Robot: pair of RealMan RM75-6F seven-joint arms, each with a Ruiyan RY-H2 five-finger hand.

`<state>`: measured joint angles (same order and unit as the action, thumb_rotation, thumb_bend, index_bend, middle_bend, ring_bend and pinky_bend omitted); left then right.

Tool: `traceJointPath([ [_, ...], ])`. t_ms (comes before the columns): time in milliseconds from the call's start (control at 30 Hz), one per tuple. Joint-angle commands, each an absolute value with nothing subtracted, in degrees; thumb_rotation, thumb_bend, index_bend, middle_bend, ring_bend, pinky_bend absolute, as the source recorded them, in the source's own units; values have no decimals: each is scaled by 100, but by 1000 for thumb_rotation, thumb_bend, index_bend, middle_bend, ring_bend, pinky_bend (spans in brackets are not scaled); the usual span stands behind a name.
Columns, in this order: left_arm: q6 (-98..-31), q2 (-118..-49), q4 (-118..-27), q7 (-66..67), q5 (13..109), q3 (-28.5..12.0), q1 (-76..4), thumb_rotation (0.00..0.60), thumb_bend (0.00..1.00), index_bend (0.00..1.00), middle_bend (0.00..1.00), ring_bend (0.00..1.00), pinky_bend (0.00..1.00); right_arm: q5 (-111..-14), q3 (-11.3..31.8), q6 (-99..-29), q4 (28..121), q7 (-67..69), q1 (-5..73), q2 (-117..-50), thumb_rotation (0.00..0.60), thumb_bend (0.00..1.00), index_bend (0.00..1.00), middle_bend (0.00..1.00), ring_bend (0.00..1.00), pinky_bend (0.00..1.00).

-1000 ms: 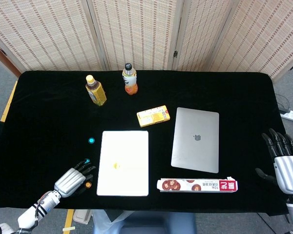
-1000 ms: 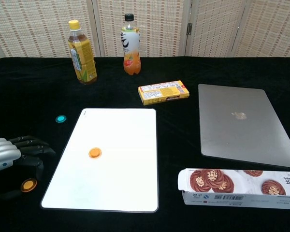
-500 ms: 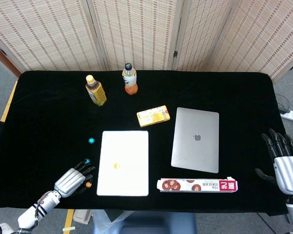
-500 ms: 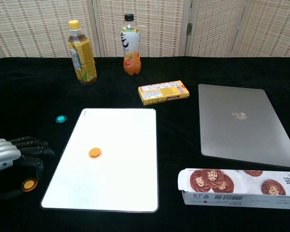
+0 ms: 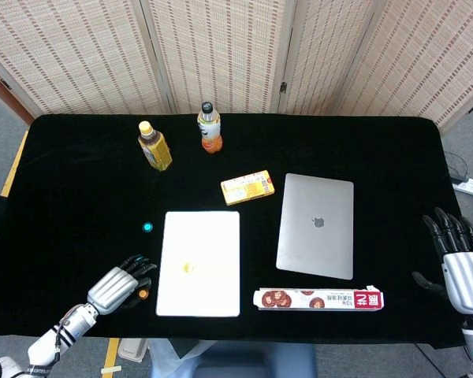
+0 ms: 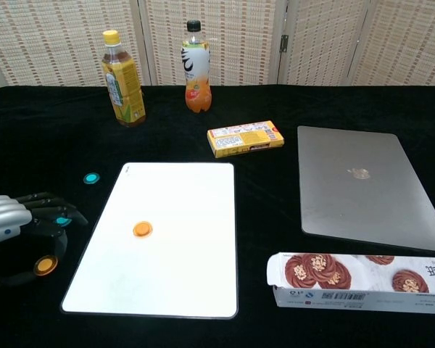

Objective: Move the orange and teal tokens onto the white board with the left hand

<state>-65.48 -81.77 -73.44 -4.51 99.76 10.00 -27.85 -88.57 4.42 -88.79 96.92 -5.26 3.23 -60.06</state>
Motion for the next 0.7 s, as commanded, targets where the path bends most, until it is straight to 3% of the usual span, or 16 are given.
traceJointPath([
  [33,-6570,-8140,-7471,-397,9988,878,-2888,600,458,516,177,102,0,-8858,444,-8884,9684,-510,321,-5998,600,167,0,0,0,0],
  [400,-5726,-8375,-7685,-257,9572,270,-3622,600,457,505,177,96,0,-8820,454,-8913,9577,-366,291,-5984,600,167,0,0,0,0],
  [700,-5346,-8668,-7446,-60,9129,86,-3789,600,457,496,177,93,0,-8782,460,-8920,9508,-296,271,-5994,600,167,0,0,0,0],
])
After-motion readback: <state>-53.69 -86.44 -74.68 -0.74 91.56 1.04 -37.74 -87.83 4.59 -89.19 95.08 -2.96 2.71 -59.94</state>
